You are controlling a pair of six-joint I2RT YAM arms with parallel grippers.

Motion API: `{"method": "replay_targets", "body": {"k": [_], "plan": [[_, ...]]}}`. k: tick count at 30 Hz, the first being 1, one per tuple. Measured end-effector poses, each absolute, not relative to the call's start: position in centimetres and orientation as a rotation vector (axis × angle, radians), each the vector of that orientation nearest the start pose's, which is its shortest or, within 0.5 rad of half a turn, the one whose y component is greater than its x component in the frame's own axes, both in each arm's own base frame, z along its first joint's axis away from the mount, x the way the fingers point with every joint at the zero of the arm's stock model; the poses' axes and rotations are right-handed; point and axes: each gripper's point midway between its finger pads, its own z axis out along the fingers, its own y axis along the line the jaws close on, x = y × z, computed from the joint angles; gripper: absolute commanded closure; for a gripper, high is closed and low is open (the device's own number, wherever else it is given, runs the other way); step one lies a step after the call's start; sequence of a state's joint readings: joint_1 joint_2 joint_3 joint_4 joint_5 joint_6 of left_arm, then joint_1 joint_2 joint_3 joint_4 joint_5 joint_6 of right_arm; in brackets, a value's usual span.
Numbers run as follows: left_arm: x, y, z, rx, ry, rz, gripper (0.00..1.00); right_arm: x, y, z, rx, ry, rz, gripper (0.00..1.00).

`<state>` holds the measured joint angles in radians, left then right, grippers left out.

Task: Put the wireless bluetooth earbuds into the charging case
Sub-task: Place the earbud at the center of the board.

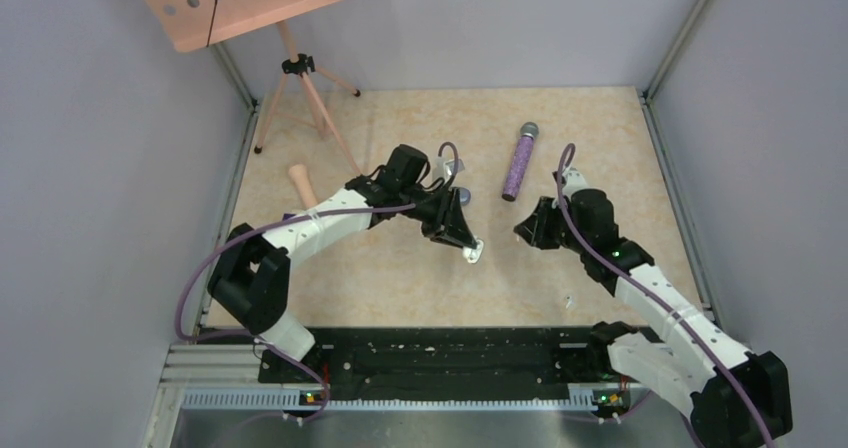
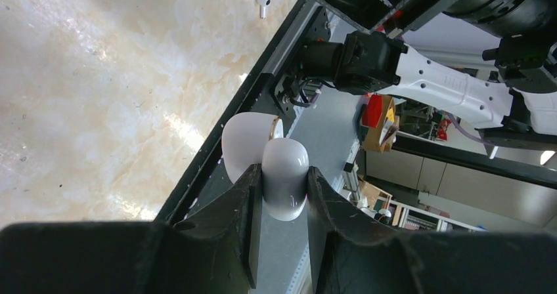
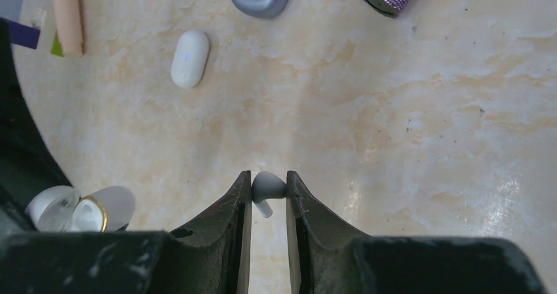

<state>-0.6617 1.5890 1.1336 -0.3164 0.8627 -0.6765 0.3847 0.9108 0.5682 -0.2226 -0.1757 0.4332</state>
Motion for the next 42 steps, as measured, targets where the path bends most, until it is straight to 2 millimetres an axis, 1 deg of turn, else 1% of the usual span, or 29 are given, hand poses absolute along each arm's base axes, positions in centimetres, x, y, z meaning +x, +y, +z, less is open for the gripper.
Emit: {"method": "replay_targets", "body": {"k": [3,7,8,13,17,21,25,30,33,36,39,42], "plan": [[20.0,-34.7,18.3,0.495,2.568,-1.612,1.0,25.1,16.1,14.4,-0.097,2.159,0.706,1.0],[20.1,-34.8,18.3,0.536,2.553,-1.627,1.0,24.7,16.7,16.5,-0.148,2.078,0.767,1.0],[20.0,-34.8,18.4,0.549,2.546,-1.634,1.0,24.5,16.9,17.5,-0.164,2.042,0.789,1.0],[19.6,-34.9,18.8,0.603,2.521,-1.685,1.0,23.8,17.6,20.4,-0.216,1.91,0.859,1.0],[19.3,-34.9,19.2,0.64,2.495,-1.717,1.0,23.0,18.2,21.6,-0.252,1.835,0.908,1.0],[19.6,-35.1,19.2,0.629,2.489,-1.707,1.0,22.5,18.7,22.4,-0.266,1.798,0.939,1.0],[21.2,-35.8,19.1,0.504,2.474,-1.668,1.0,22.6,18.8,22.6,-0.216,1.806,0.953,1.0],[22.5,-35.9,17.7,0.258,2.486,-1.644,1.0,22.6,19.6,23.3,-0.157,1.789,0.974,1.0],[23.1,-35.9,17.2,0.164,2.489,-1.622,1.0,22.9,19.6,23.3,-0.121,1.787,0.957,1.0],[23.6,-35.9,17.8,0.135,2.458,-1.613,1.0,23.7,18.7,22.5,-0.047,1.813,0.897,1.0],[23.9,-35.9,18.4,0.129,2.43,-1.608,1.0,24.3,17.6,21.0,0.039,1.87,0.83,1.0],[24.0,-35.9,18.6,0.125,2.421,-1.603,1.0,24.5,16.8,19.6,0.101,1.922,0.78,1.0]]}}
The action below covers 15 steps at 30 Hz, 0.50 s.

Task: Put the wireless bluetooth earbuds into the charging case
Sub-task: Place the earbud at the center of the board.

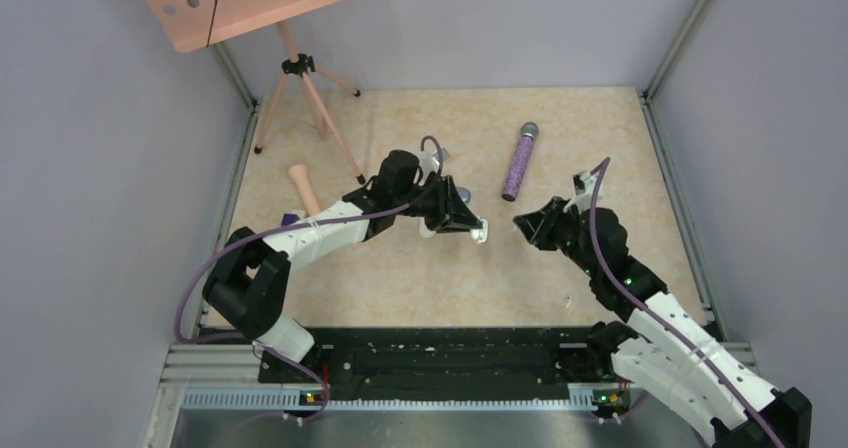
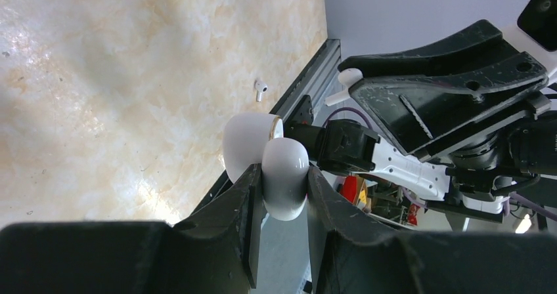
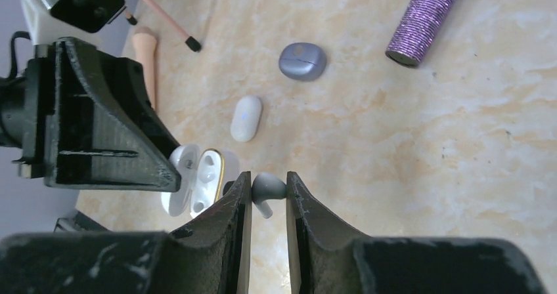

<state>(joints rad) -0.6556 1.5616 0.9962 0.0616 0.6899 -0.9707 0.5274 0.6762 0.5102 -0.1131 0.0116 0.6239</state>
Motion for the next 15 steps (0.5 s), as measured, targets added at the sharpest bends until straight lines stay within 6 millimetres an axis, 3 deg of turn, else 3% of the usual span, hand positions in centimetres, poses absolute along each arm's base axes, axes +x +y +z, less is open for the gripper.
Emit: {"method": "replay_targets", "body": {"k": [7,15], "plan": [[24.1,-35.9,18.5,0.119,2.421,-1.594,1.0,24.5,15.8,18.0,0.183,1.981,0.721,1.0],[24.4,-35.8,18.2,0.094,2.422,-1.582,1.0,24.5,15.7,18.0,0.25,1.987,0.742,1.0]]}}
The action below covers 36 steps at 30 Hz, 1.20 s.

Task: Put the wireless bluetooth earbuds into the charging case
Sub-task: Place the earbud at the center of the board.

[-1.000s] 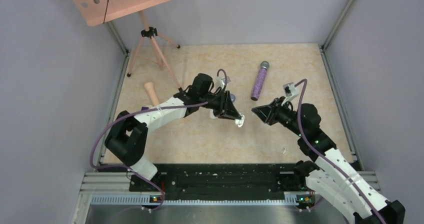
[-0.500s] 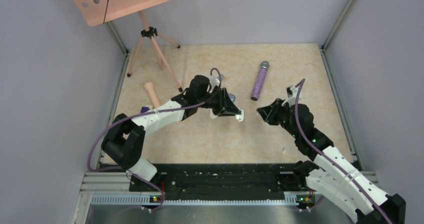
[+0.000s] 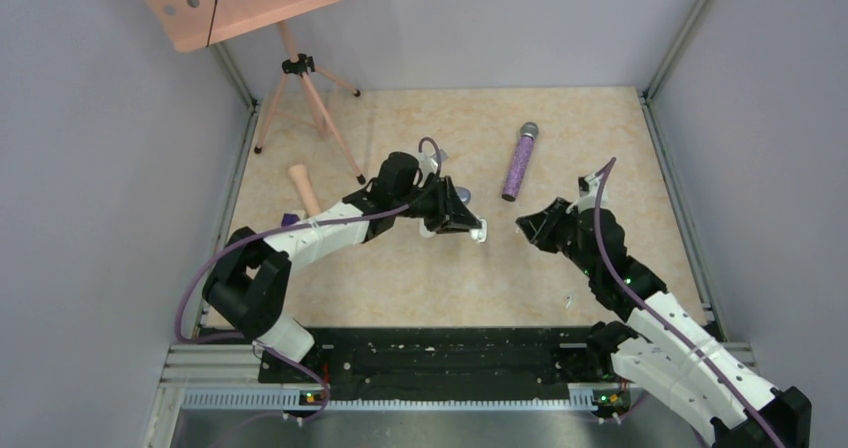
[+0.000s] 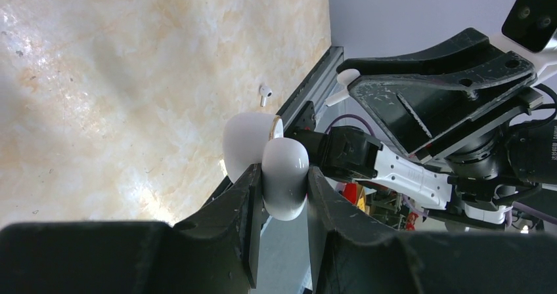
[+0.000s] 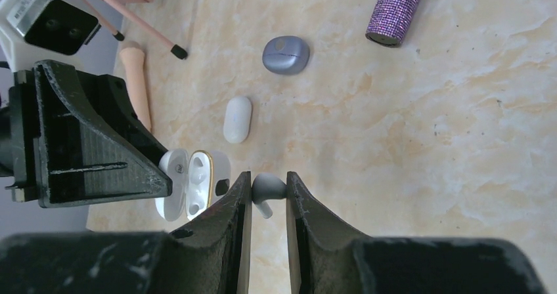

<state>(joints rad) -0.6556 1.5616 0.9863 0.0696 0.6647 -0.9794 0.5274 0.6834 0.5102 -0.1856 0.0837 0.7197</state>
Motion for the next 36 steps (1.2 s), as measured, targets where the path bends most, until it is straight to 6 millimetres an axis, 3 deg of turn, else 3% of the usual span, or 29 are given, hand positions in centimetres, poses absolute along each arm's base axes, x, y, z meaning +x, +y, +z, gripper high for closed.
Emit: {"method": "replay_targets", "body": {"k": [9,22,36], "plan": [[24.4,-35.7,17.5,0.034,2.43,-1.585,1.0,24.8,16.6,19.0,0.29,1.949,0.81,1.0],[24.8,-36.0,17.9,-0.013,2.401,-1.614,1.0,24.2,20.3,17.0,0.304,2.012,0.808,1.0],[24.7,-35.5,17.5,-0.073,2.395,-1.607,1.0,25.4,18.2,18.9,0.479,1.89,0.758,1.0]]}}
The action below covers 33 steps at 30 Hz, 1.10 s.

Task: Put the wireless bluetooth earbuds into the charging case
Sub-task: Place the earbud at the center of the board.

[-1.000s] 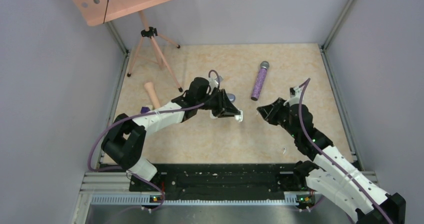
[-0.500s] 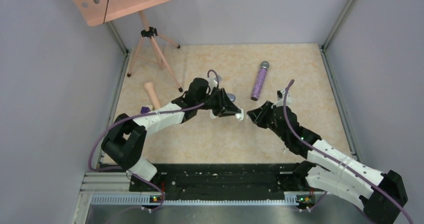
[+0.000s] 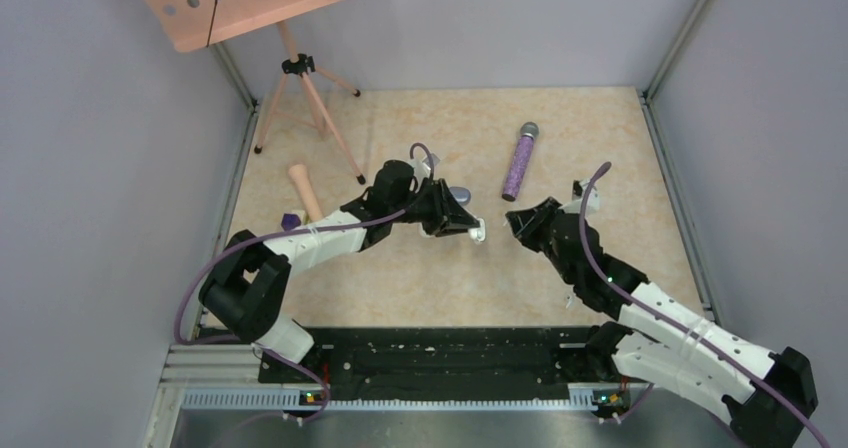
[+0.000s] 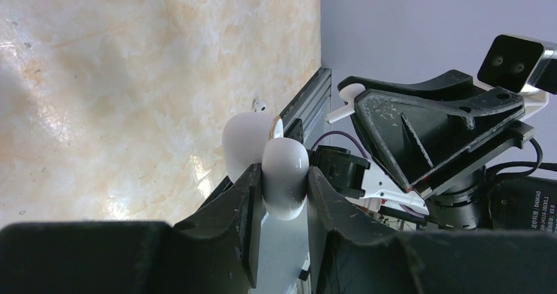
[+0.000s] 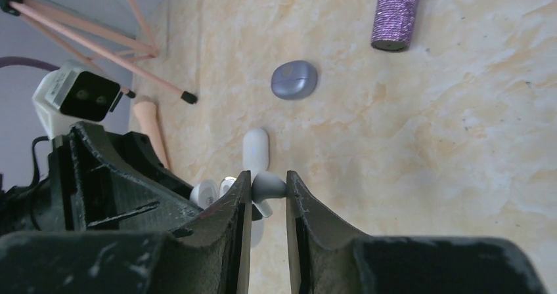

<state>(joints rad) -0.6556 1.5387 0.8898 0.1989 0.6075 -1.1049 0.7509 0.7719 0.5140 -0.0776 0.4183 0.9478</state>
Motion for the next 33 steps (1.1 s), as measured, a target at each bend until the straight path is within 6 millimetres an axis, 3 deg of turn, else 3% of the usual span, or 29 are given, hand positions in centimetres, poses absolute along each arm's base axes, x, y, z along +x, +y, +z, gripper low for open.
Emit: {"method": "replay_targets", "body": {"k": [6,18,19,20,21,22,24,28,33], "plan": [[24.8,-35.6,17.7,-0.065,2.379,-1.616,1.0,25.7,15.7,17.8,0.561,1.926,0.575,1.0],[24.6,-35.5,17.5,-0.063,2.386,-1.617,1.0,21.8,8.3,10.4,0.673,2.175,0.086,1.0],[24.6,-35.5,17.5,-0.062,2.386,-1.617,1.0,21.6,8.0,9.9,0.674,2.191,0.057,0.98],[24.6,-35.5,17.5,-0.061,2.386,-1.617,1.0,21.5,7.7,9.4,0.673,2.211,0.027,0.87],[24.6,-35.5,17.5,-0.057,2.387,-1.617,1.0,21.4,7.6,8.9,0.669,2.231,0.002,0.64],[24.6,-35.5,17.5,-0.057,2.388,-1.617,1.0,21.3,7.5,8.4,0.659,2.255,-0.022,0.51],[24.5,-35.5,17.4,-0.056,2.392,-1.613,1.0,21.2,7.8,7.3,0.628,2.322,-0.06,0.45],[24.5,-35.5,17.3,-0.05,2.395,-1.613,1.0,22.0,9.9,6.3,0.571,2.413,-0.039,0.46],[24.4,-35.4,17.1,-0.041,2.402,-1.603,1.0,22.7,11.4,7.1,0.533,2.406,0.066,0.62]]}}
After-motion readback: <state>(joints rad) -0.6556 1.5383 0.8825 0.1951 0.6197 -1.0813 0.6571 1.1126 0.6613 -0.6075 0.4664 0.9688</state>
